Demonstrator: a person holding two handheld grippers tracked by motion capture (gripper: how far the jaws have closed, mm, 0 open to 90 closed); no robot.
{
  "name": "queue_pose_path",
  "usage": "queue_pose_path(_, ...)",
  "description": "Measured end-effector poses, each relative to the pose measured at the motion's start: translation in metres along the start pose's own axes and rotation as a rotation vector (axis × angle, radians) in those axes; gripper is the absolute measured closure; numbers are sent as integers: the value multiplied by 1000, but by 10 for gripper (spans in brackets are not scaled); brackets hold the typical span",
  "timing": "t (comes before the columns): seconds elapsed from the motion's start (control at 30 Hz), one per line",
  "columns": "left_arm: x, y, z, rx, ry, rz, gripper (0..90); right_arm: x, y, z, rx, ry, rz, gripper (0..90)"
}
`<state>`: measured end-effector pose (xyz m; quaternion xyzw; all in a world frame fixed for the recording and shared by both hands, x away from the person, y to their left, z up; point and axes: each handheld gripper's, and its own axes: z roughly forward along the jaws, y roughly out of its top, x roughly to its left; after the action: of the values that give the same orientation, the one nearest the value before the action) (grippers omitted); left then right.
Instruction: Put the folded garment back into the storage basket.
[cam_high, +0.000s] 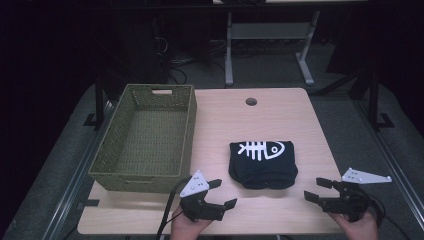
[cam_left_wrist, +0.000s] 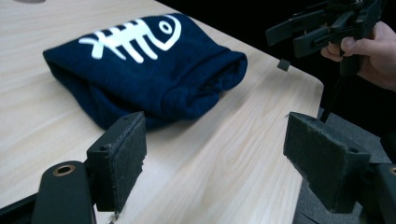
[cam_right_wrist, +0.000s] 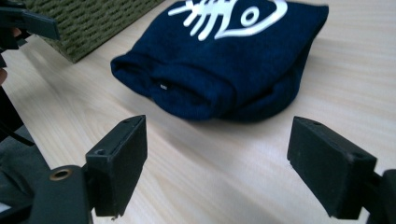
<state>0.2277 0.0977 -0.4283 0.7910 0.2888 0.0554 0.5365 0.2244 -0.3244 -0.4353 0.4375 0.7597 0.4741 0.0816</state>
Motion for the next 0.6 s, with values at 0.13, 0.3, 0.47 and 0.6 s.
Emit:
queue_pose_path(0.13, 2, 4, 5, 2, -1, -2, 207, -1, 10, 4, 5, 9, -10, 197)
queue_pose_path(0.3, 10, 10, 15, 3, 3, -24, 203, -1, 25, 12, 22, 20, -26, 195)
queue_pose_path(0.47, 15, 15, 23, 17, 15, -22, 203, -4, 36, 20, 42, 22, -33, 196)
queue_pose_path(0.6, 21, 18, 37, 37, 33, -23, 203, -8, 44, 26, 37, 35, -15, 197)
